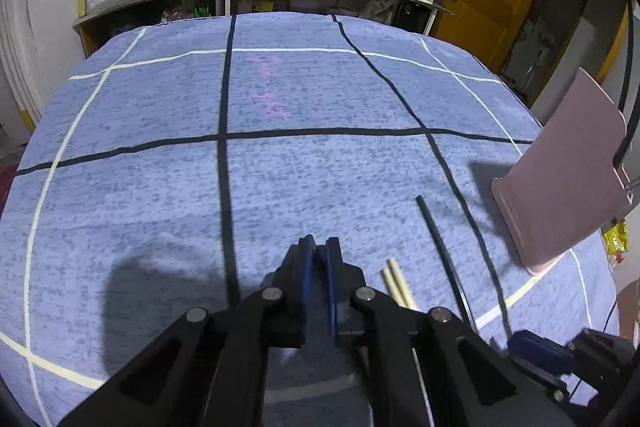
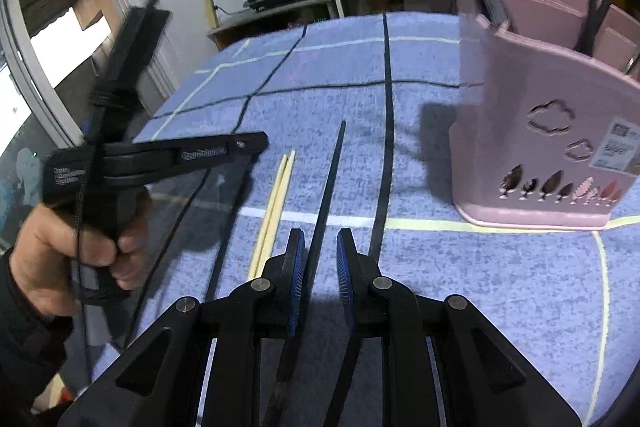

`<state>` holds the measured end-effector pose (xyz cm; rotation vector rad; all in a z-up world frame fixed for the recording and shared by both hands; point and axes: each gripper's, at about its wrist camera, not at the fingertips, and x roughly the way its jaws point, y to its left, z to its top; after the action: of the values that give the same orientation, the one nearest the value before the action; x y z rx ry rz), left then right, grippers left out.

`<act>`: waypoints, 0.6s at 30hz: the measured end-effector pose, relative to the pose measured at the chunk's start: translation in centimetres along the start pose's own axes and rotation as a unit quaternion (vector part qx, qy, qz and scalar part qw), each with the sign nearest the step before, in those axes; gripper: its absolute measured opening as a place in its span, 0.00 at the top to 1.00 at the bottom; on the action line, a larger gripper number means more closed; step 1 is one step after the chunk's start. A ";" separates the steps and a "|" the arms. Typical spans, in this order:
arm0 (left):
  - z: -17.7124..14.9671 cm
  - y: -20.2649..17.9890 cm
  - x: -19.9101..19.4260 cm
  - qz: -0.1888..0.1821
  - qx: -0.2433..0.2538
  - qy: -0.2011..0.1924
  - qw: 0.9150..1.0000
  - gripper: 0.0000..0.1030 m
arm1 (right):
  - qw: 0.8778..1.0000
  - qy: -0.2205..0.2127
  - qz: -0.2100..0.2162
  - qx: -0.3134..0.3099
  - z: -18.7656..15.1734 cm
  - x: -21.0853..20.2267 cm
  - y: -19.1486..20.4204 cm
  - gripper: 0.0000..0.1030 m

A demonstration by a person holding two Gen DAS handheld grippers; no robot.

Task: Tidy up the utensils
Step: 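Move both tools back to the remaining chopsticks on the cloth, then close the left tool on a black chopstick while the right tool grasps another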

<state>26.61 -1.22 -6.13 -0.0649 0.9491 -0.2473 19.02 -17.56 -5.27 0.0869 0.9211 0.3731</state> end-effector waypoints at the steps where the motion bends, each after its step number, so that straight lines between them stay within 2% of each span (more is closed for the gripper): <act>1: -0.1 0.1 -0.1 0.003 0.006 0.000 1.000 0.93 | 1.000 0.005 -0.002 0.000 -0.1 0.4 0.0 0.83; 5: -0.2 0.6 -0.3 0.006 0.023 0.003 1.000 0.93 | 1.000 0.006 -0.005 -0.002 0.0 0.6 0.1 0.85; 7: -0.3 1.0 -0.5 0.011 0.031 0.003 0.999 0.93 | 1.000 0.006 -0.012 0.007 -0.1 0.8 -0.1 0.91; 10: -0.6 1.6 -1.0 0.010 0.031 0.003 0.999 0.93 | 1.000 0.009 -0.016 0.014 -0.3 0.5 -0.5 0.91; 16: -1.5 2.9 -2.9 -0.011 -0.001 -0.005 1.000 0.92 | 1.000 0.011 -0.019 0.011 0.0 0.1 -0.5 0.91; 17: -1.6 3.1 -3.4 -0.015 -0.009 -0.009 1.000 0.91 | 1.000 0.009 -0.020 0.010 0.1 0.0 -0.4 0.91; 18: -1.8 3.1 -3.8 -0.014 -0.016 -0.012 1.000 0.84 | 1.000 0.007 -0.022 0.010 0.4 0.1 -0.3 0.91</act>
<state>23.59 2.78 -4.67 -0.1097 0.9292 -0.2571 19.44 -17.81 -5.16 0.0822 0.9383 0.3245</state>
